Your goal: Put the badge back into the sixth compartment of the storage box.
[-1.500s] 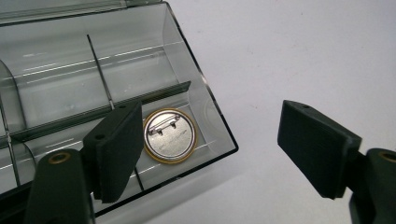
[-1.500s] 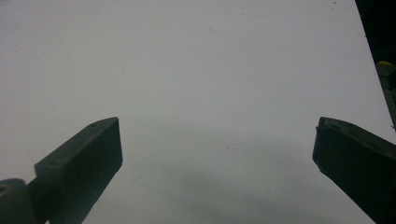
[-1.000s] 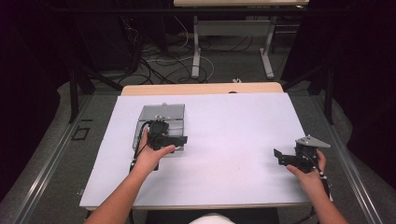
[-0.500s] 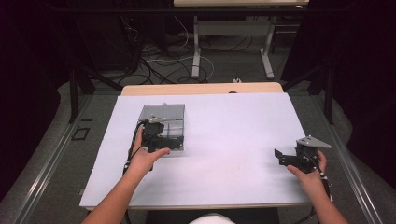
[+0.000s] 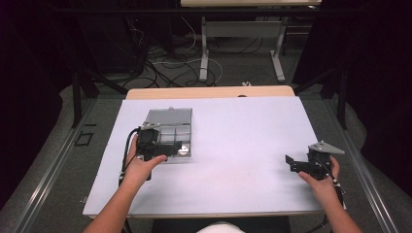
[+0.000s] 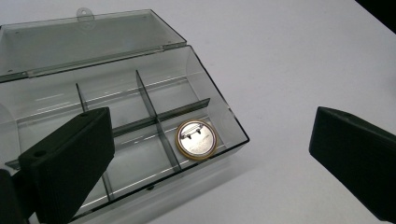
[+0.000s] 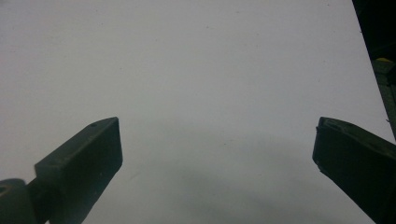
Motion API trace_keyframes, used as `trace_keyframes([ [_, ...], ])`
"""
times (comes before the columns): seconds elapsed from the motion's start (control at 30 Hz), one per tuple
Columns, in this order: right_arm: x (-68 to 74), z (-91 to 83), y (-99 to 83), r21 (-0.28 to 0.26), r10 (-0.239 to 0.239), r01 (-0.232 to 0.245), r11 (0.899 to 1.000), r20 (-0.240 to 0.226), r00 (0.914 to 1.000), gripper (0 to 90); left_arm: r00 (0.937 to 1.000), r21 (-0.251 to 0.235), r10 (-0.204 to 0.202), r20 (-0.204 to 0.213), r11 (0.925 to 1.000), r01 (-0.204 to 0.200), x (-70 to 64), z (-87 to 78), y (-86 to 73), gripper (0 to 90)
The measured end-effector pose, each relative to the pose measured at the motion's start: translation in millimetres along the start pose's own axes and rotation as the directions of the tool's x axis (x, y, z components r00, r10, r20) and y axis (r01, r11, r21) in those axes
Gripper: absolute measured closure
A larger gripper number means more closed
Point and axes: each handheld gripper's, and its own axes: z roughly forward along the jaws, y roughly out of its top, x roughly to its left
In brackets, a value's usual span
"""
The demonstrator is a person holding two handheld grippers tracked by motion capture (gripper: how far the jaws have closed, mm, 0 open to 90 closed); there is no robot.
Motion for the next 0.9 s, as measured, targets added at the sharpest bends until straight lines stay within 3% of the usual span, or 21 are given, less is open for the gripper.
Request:
trace_keyframes([
  [0.4,0.3,0.0,0.1,0.000,0.000,0.000,1.000,-0.001,1.0000,1.4,0.9979,-0.019,-0.058,-0.030,0.9982,0.057,22.6,-11.6,-16.2,0.5],
  [0.63,0.0,0.4,0.2,-0.002,-0.006,0.006,1.000,-0.001,1.0000,1.3,0.9925,-0.029,-0.108,-0.058,0.9939,0.106,37.8,-17.5,-25.9,0.6],
  [0.9,0.1,0.5,0.1,-0.001,-0.007,0.007,1.000,0.001,1.0000,1.4,0.9878,-0.025,-0.125,-0.093,0.9920,0.123,50.2,-19.3,-38.2,0.8],
])
